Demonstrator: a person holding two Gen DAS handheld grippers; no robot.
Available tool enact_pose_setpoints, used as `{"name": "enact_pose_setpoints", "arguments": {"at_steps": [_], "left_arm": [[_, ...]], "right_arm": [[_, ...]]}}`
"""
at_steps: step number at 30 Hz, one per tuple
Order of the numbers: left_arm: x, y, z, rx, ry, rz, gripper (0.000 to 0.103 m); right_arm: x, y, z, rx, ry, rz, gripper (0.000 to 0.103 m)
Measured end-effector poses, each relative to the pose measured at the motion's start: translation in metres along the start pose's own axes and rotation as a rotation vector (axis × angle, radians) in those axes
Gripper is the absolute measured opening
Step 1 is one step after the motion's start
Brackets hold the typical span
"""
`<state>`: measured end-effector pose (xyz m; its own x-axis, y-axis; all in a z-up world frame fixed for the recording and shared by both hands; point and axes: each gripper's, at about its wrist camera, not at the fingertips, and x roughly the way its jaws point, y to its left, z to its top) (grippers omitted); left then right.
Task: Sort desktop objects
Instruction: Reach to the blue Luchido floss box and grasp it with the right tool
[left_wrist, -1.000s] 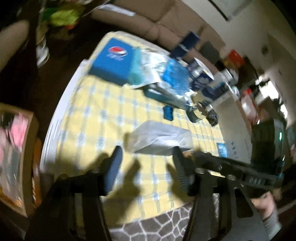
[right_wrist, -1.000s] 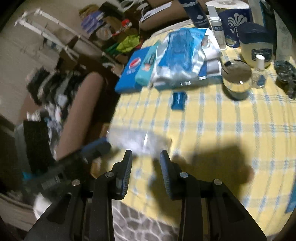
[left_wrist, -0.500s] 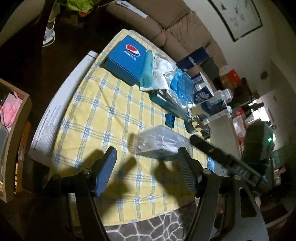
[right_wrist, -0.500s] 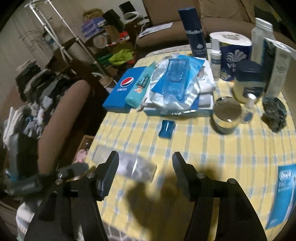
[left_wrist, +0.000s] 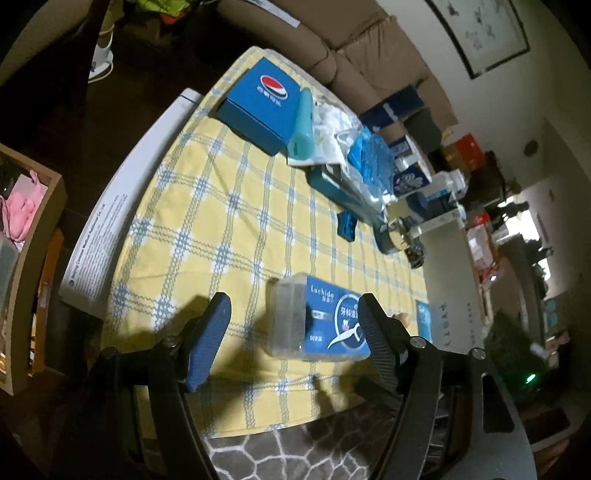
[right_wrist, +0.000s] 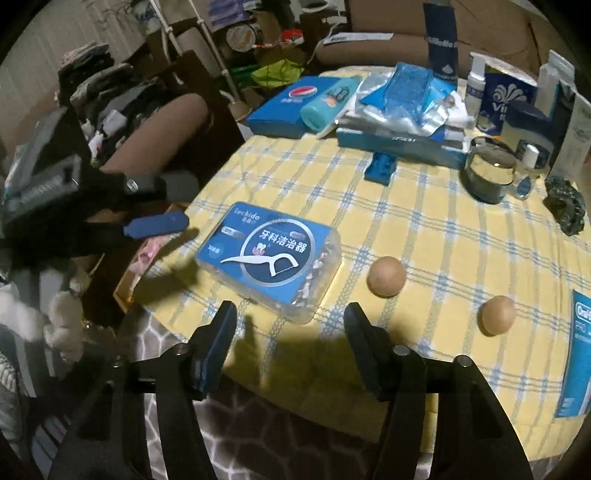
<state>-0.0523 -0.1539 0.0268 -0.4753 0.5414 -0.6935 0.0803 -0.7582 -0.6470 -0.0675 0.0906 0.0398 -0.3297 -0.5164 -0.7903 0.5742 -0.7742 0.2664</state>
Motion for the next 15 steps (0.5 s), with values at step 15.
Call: {"name": "enact_pose_setpoints", "arguments": {"at_steps": [15], "left_arm": [[-0.001, 0.008, 0.005, -0.054, 0.009, -0.063, 0.072]], "right_arm": [[0.059, 0.027, 0.038, -0.475, 0.191, 0.04, 0.096]]}}
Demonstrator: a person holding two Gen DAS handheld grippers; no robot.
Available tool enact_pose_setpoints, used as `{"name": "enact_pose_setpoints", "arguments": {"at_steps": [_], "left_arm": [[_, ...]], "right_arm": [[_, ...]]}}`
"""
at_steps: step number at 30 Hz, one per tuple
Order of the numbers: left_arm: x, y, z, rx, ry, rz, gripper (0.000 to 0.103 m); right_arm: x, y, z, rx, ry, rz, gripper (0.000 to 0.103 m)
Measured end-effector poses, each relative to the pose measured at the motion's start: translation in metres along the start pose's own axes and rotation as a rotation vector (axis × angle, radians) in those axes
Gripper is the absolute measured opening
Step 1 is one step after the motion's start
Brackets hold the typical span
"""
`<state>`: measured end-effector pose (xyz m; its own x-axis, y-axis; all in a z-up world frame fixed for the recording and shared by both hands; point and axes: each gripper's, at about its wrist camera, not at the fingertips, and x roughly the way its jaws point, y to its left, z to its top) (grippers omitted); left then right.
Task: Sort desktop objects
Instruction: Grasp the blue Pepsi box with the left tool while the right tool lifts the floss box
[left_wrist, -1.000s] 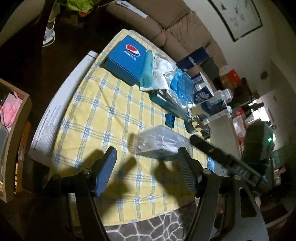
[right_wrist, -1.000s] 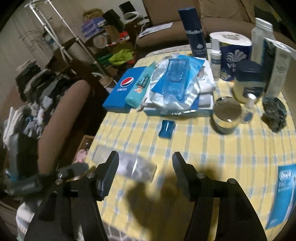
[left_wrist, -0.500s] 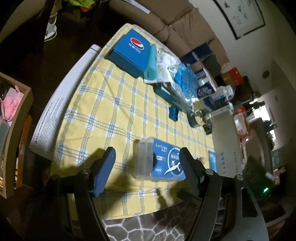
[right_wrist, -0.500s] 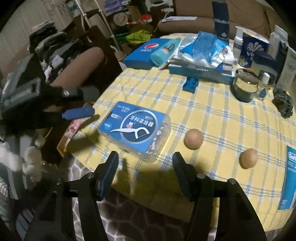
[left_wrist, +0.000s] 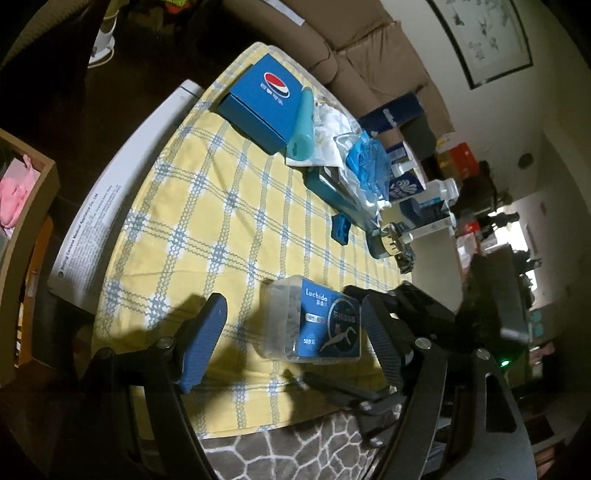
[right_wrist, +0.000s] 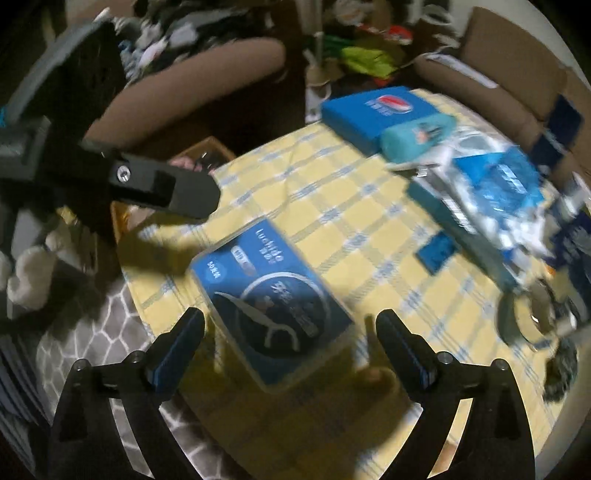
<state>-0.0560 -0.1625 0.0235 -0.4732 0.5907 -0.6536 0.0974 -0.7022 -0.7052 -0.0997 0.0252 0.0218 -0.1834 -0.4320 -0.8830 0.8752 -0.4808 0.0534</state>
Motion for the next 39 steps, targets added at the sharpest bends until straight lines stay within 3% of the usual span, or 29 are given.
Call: {"name": "enact_pose_setpoints", "arguments": {"at_steps": [1, 3, 6, 7, 10, 13, 17, 22, 29, 30, 32, 39], "left_arm": [[-0.001, -0.001, 0.001, 0.001, -0.007, 0.004, 0.072], [-0.005, -0.001, 0.003, 0.003, -0.03, 0.022, 0.072], [-0.01, -0.006, 0.013, 0.041, -0.078, 0.137, 0.073], [-0.01, -0.01, 0.02, 0.074, -0.093, 0.198, 0.078], [0.0, -0.025, 0.043, 0.171, -0.128, 0.283, 0.091], [0.024, -0.038, 0.067, 0.281, -0.145, 0.378, 0.093], [0.077, -0.045, 0.097, 0.432, -0.112, 0.56, 0.093], [0.12, -0.043, 0.115, 0.56, -0.085, 0.699, 0.095], [0.134, -0.035, 0.14, 0.537, -0.108, 0.671, 0.098], [0.135, -0.034, 0.142, 0.54, -0.105, 0.667, 0.094], [0.135, -0.035, 0.144, 0.53, -0.097, 0.623, 0.075], [0.107, -0.032, 0.132, 0.466, -0.121, 0.555, 0.076]], "right_arm": [[0.003, 0.001, 0.0, -0.002, -0.001, 0.01, 0.095], [0.004, 0.003, -0.003, 0.011, -0.019, 0.023, 0.079], [-0.001, 0.001, -0.009, 0.075, -0.044, 0.04, 0.079], [-0.005, 0.001, -0.011, 0.1, -0.056, 0.039, 0.079], [-0.017, -0.003, -0.021, 0.185, -0.087, 0.033, 0.079], [-0.032, -0.013, -0.027, 0.263, -0.132, 0.027, 0.079], [-0.052, -0.025, -0.037, 0.336, -0.179, 0.027, 0.079], [-0.072, -0.039, -0.047, 0.382, -0.221, 0.049, 0.079], [-0.08, -0.04, -0.068, 0.411, -0.232, 0.087, 0.079], [-0.079, -0.039, -0.071, 0.411, -0.233, 0.087, 0.079], [-0.077, -0.038, -0.074, 0.409, -0.229, 0.084, 0.079], [-0.088, -0.042, -0.081, 0.435, -0.245, 0.078, 0.079]]}}
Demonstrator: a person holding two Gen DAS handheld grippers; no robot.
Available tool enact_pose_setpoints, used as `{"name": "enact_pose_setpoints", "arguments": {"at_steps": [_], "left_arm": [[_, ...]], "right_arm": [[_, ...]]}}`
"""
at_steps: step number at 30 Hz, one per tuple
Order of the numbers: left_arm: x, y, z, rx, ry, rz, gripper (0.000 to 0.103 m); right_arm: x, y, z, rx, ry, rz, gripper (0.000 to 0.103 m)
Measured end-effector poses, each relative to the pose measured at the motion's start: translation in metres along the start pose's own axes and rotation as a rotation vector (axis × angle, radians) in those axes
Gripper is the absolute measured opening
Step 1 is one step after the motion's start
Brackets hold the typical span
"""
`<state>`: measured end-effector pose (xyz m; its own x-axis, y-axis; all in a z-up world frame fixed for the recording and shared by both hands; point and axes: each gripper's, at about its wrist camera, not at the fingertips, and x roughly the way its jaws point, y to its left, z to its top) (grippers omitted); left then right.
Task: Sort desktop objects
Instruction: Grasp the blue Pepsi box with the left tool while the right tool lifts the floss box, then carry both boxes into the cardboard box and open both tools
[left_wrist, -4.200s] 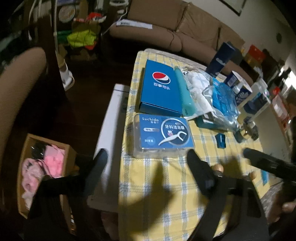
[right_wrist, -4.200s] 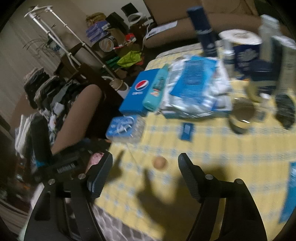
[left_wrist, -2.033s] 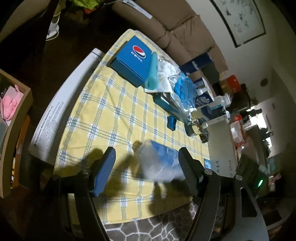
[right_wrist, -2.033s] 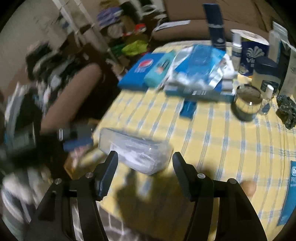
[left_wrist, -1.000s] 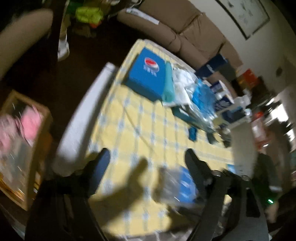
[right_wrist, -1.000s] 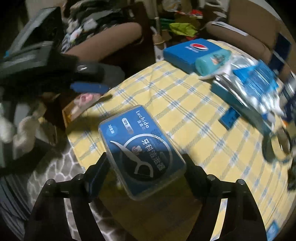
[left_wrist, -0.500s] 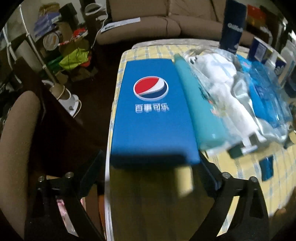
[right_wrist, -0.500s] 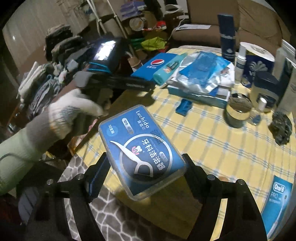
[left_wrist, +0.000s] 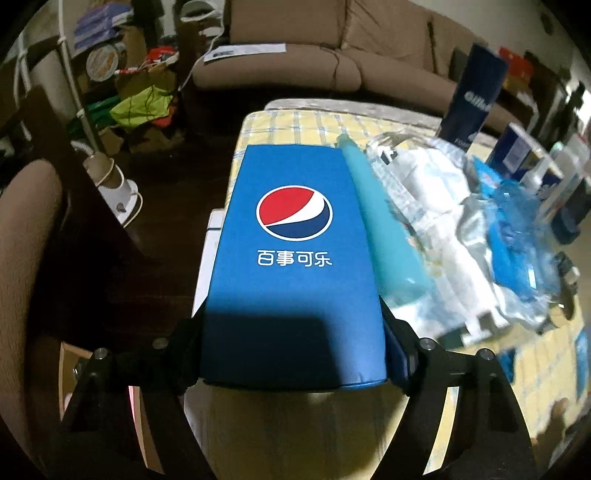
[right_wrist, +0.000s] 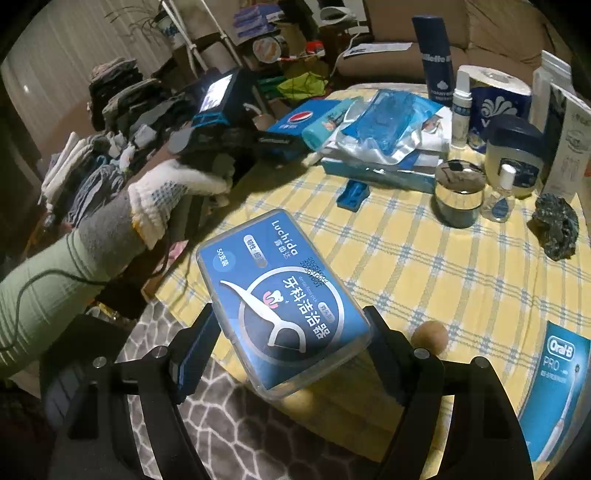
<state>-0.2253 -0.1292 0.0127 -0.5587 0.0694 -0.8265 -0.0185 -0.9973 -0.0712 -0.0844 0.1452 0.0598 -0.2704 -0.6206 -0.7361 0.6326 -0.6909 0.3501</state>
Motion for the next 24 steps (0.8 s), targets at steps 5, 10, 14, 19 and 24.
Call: {"name": "enact_pose_setpoints", "arguments": {"at_steps": [5, 10, 14, 19, 24], "left_arm": [[-0.047, 0.018, -0.029, -0.106, 0.001, -0.076, 0.076], [-0.098, 0.021, -0.067, -0.165, -0.011, -0.123, 0.076], [-0.145, 0.009, -0.089, -0.197, -0.065, -0.175, 0.076], [-0.191, -0.039, -0.076, -0.153, -0.113, -0.26, 0.076], [-0.218, -0.131, -0.041, -0.064, -0.137, -0.339, 0.076]], "right_arm": [[-0.023, 0.002, 0.001, 0.0, -0.032, -0.01, 0.079], [-0.047, 0.005, -0.002, 0.042, -0.075, 0.004, 0.079], [-0.072, 0.007, -0.006, 0.073, -0.113, 0.004, 0.079], [-0.114, -0.005, -0.005, 0.112, -0.159, -0.051, 0.079], [-0.166, -0.042, -0.002, 0.157, -0.197, -0.151, 0.079]]}}
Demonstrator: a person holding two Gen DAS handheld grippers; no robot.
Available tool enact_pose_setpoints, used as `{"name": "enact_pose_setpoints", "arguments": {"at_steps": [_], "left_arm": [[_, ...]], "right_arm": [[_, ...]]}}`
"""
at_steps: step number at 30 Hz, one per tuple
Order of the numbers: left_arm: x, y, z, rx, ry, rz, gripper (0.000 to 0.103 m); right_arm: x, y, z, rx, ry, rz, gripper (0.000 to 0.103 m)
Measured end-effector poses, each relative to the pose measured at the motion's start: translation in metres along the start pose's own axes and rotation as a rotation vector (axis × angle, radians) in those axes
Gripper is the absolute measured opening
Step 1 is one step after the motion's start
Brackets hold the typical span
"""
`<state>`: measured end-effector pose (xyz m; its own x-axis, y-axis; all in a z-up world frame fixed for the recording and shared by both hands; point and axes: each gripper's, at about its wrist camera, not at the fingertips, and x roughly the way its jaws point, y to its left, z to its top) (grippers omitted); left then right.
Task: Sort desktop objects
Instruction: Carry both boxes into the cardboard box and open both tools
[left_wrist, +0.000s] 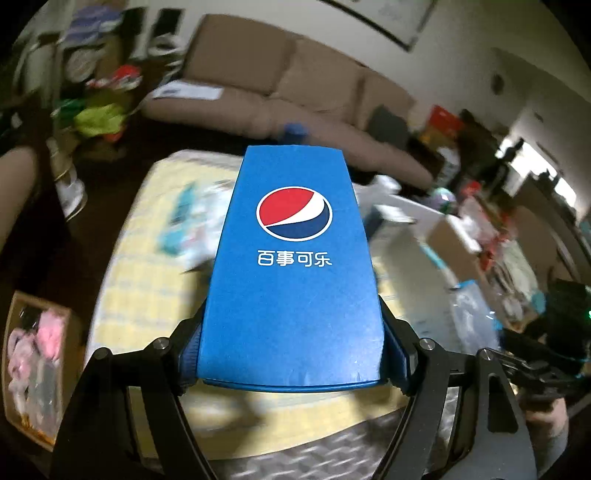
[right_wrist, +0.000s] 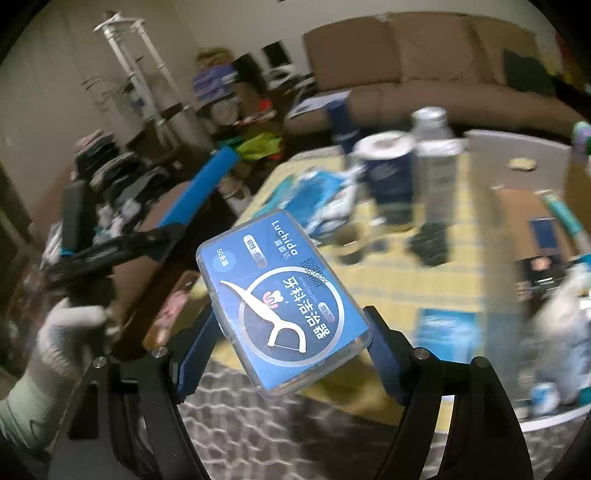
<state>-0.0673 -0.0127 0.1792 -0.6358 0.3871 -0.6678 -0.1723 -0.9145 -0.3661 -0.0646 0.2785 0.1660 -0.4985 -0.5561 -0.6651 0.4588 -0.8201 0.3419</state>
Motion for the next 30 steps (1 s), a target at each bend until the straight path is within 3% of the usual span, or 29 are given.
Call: {"name": "enact_pose_setpoints", "arguments": {"at_steps": [8, 13, 17, 23, 30], "left_arm": [[0.085, -0.159, 0.029, 0.077, 0.064, -0.09, 0.076], [0.154, -0.235, 0.039, 0.103, 0.11, -0.062, 0.076], [0.211, -0.28, 0.04, 0.146, 0.16, 0.013, 0.076], [0.268, -0.299, 0.032, 0.162, 0.227, 0.167, 0.076], [0.297, -0.309, 0.029, 0.167, 0.264, 0.261, 0.076]], "right_arm": [[-0.058, -0.122, 0.033, 0.147, -0.037, -0.182, 0.079], [-0.075, -0.199, 0.049, 0.24, -0.05, -0.251, 0.079], [-0.079, -0.243, 0.054, 0.262, -0.046, -0.275, 0.079], [-0.068, -0.291, 0.058, 0.319, -0.031, -0.269, 0.079], [-0.044, -0.322, 0.058, 0.364, -0.001, -0.239, 0.079]]}}
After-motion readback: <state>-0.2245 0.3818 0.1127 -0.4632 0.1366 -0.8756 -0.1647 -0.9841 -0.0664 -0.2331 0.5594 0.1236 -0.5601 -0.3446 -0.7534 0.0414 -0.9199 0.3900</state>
